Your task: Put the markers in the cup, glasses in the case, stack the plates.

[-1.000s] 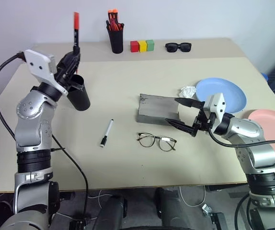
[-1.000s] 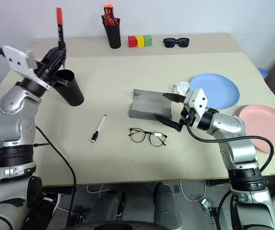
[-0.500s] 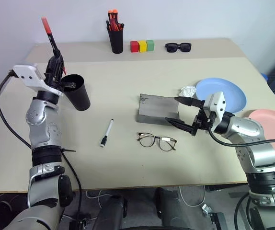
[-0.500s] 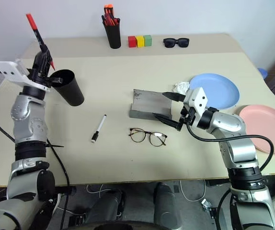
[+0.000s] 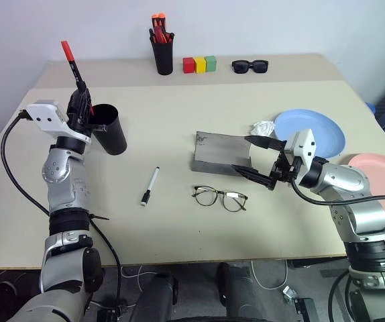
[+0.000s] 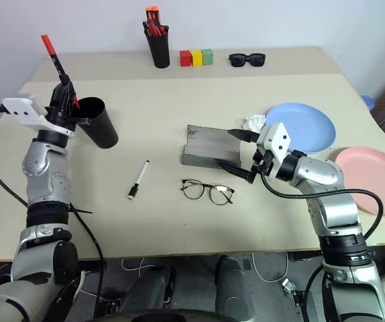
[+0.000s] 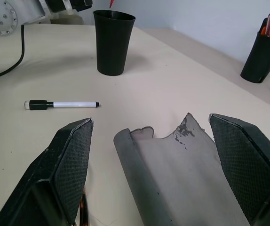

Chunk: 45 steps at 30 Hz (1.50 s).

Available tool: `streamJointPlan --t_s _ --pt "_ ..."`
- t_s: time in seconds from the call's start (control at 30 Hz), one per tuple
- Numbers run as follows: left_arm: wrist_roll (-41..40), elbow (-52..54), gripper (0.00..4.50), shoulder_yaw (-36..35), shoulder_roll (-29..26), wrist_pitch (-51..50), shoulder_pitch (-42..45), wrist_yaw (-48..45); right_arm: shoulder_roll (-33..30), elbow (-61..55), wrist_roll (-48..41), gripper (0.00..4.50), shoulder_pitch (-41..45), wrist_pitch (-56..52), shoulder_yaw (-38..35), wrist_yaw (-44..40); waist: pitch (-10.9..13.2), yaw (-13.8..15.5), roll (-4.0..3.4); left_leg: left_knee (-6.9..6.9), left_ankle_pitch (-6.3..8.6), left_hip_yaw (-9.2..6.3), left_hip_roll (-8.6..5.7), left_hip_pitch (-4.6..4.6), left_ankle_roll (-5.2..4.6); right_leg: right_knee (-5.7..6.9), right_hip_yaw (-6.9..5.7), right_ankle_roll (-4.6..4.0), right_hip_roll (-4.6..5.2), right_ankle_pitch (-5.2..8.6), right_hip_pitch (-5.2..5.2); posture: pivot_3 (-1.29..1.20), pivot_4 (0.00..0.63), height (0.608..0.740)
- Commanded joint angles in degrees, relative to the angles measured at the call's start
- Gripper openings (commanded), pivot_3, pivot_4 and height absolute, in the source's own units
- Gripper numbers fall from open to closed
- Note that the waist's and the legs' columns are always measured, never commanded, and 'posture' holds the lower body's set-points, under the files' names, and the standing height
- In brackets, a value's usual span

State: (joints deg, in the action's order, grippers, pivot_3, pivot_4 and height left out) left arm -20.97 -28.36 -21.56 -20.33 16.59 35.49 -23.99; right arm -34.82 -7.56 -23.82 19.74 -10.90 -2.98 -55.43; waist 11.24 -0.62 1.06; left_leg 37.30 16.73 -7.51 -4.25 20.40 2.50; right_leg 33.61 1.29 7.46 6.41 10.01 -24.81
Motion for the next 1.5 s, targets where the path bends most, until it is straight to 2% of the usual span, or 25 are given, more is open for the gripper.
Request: streamJointPlan --t_s 0.03,0.1,0.27,0.5,0.6,0.67,0.77,0.9,0.97,1.03,1.13,1.27,1.37,1.5 --pt "-0.61 2.35 0.96 -0.21 -0.58 0.33 0.04 -0.1 0.11 -0.86 -0.31 4.04 1.38 1.18 -0.72 0.08 0.0 0.0 0.0 0.0 0.0 0.0 0.0 0.0 0.0 0.0 0.0 0.0 0.0 0.0 0.0 0.0 0.15 0.74" --pt "-0.44 2.37 1.84 -0.06 -0.71 0.4 0.1 -0.1 0.15 -0.72 -0.27 4.04 1.46 1.23 -0.66 -0.05 0.0 0.0 0.0 0.0 0.0 0.0 0.0 0.0 0.0 0.0 0.0 0.0 0.0 0.0 0.0 0.0 0.15 0.74" --pt "-1.23 4.07 4.41 -0.06 -0.49 0.01 -0.61 -0.58 0.44 -0.29 -0.16 4.04 1.81 1.47 -0.52 -0.1 0.0 -0.03 0.0 0.0 0.0 0.0 0.0 -0.01 0.0 0.0 0.0 0.0 0.0 0.0 0.0 0.0 0.15 0.74" --pt "-3.14 9.99 4.48 1.58 -1.05 -4.64 -2.83 -3.53 0.78 0.17 0.13 4.04 2.03 1.95 -0.16 -0.23 0.0 -0.01 0.0 0.0 0.0 0.0 0.0 0.0 0.0 0.0 0.0 0.0 0.0 0.0 0.0 0.0 0.15 0.74" --pt "-13.69 22.09 4.48 2.35 -3.25 -20.87 -6.02 -7.09 0.59 0.22 -0.01 4.04 1.93 1.97 -0.54 -0.25 0.0 -0.2 0.0 0.0 0.0 0.0 0.01 0.01 0.0 0.0 0.0 0.0 0.0 0.0 -0.01 0.0 0.15 0.74" --pt "-17.65 29.7 4.48 3.12 -6.07 -29.45 -7.49 -7.18 0.18 0.05 -0.19 4.04 1.29 1.93 -0.89 -0.51 0.0 -0.21 0.0 -0.01 0.02 -0.02 0.03 0.01 -0.03 0.03 0.01 0.0 0.0 0.0 -0.02 0.0 0.15 0.74" --pt "-28.02 40.76 4.48 3.82 -11.76 -45.95 -8.92 -5.87 -0.46 -0.35 -0.72 4.04 0.27 1.83 -1.7 -0.9 0.01 -0.24 0.0 0.0 0.02 -0.05 0.03 0.0 -0.03 0.08 0.01 0.0 -0.02 0.01 -0.03 0.0 0.15 0.74" --pt "-30.72 52.28 4.48 7.88 -22.41 -60.04 -13.57 -6.12 -1.21 0.93 -0.39 4.04 0.7 2.39 -2.22 -1.6 0.0 -0.36 -0.05 -0.03 0.02 -0.01 0.03 -0.04 -0.04 0.12 0.06 0.0 -0.02 0.02 -0.03 0.0 0.15 0.74" --pt "-30.94 54.94 4.48 8.58 -24.42 -64.51 -14.77 -3.1 -1.53 1.56 -0.07 4.04 0.91 2.73 -2.34 -1.99 0.0 -0.34 -0.07 -0.04 0.02 0.0 0.04 -0.08 -0.04 0.16 0.06 -0.01 -0.05 0.03 -0.02 0.0 0.15 0.74" --pt "-31.67 56.2 4.48 8.05 -23.2 -69.98 -14.44 4.55 -2.16 1.97 -0.04 4.04 0.84 2.92 -2.77 -2.44 0.01 -0.31 -0.05 -0.02 0.02 -0.01 0.06 -0.08 -0.03 0.2 0.06 -0.02 -0.09 0.03 -0.02 0.0 0.15 0.74" --pt "-38.2 58.39 4.48 6.23 -20.45 -80.66 -15.36 15.04 -4.08 1.59 -0.89 4.04 -0.45 2.5 -3.43 -4.29 0.01 -0.14 -0.04 0.01 0.01 -0.07 0.07 -0.06 -0.02 0.21 0.06 -0.02 -0.11 0.03 0.0 0.0 0.15 0.74" --pt "-40.41 57.7 4.48 8.08 -17.49 -89.64 -18.19 21.42 -7.71 -1.11 -4.18 4.04 -3.68 -0.26 -4.24 -9.39 0.0 -0.06 -0.06 -0.06 0.01 -0.06 0.04 -0.07 -0.02 0.19 0.07 -0.02 -0.07 0.04 0.0 0.0 0.15 0.74" --pt "-38.84 58.36 4.48 9.22 -17.57 -94.93 -17.44 24.48 -7.93 -1.57 -4.54 4.04 -4.15 -0.45 -4.4 -9.32 0.04 -0.26 0.02 0.0 0.01 -0.08 0.05 -0.04 -0.01 0.2 0.07 -0.02 -0.11 0.03 -0.01 0.0 0.15 0.74" --pt "-40.93 54.8 4.48 7.0 -14.11 -100.46 -16.29 26.3 -7.23 -2.08 -4.01 4.04 -4.65 -0.49 -4.07 -7.93 0.03 -0.09 0.01 0.0 -0.01 -0.05 0.06 -0.08 0.02 0.25 0.07 -0.02 -0.11 0.04 0.0 0.0 0.15 0.74"
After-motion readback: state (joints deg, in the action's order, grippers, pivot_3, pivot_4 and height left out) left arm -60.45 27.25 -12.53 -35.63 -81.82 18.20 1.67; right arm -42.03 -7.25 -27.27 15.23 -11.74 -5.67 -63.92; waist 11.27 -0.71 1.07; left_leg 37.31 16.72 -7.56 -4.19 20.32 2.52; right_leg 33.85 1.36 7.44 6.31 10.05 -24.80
